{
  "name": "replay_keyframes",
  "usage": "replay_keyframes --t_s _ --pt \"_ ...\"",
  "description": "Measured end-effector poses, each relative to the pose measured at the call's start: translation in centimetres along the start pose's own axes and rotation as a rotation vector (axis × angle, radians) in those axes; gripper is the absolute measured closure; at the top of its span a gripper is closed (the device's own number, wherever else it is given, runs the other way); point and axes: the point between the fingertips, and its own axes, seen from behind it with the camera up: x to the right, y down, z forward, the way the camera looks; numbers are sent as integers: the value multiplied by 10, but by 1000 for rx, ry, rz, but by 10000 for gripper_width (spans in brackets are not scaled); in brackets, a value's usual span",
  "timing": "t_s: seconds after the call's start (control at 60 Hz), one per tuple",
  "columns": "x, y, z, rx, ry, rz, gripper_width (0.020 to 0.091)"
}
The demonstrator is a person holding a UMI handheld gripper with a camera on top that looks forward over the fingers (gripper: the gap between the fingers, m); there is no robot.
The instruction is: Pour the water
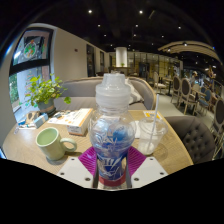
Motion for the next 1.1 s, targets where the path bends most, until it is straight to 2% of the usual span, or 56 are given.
replay_keyframes --t_s 0.133,0.217,0.25,0.3,0.317,0.35,0.417,0.7,0.9,1.1 --pt "-3 1 -4 -1 11 15 617" --pt "1 6 -6 -51 35 11 536" --pt "1 12 -6 -90 46 12 457" --pt "0 20 -13 -147 61 12 267" --pt "0 22 -16 -162 65 12 234" --pt "1 25 -25 -178 81 15 271" --pt "-1 26 -47 -208 116 11 240" --pt "-57 17 -196 -304 211 -50 257" --pt "-131 0 -281 -279 191 -26 251" --pt "-171 -12 -319 -233 191 -44 253"
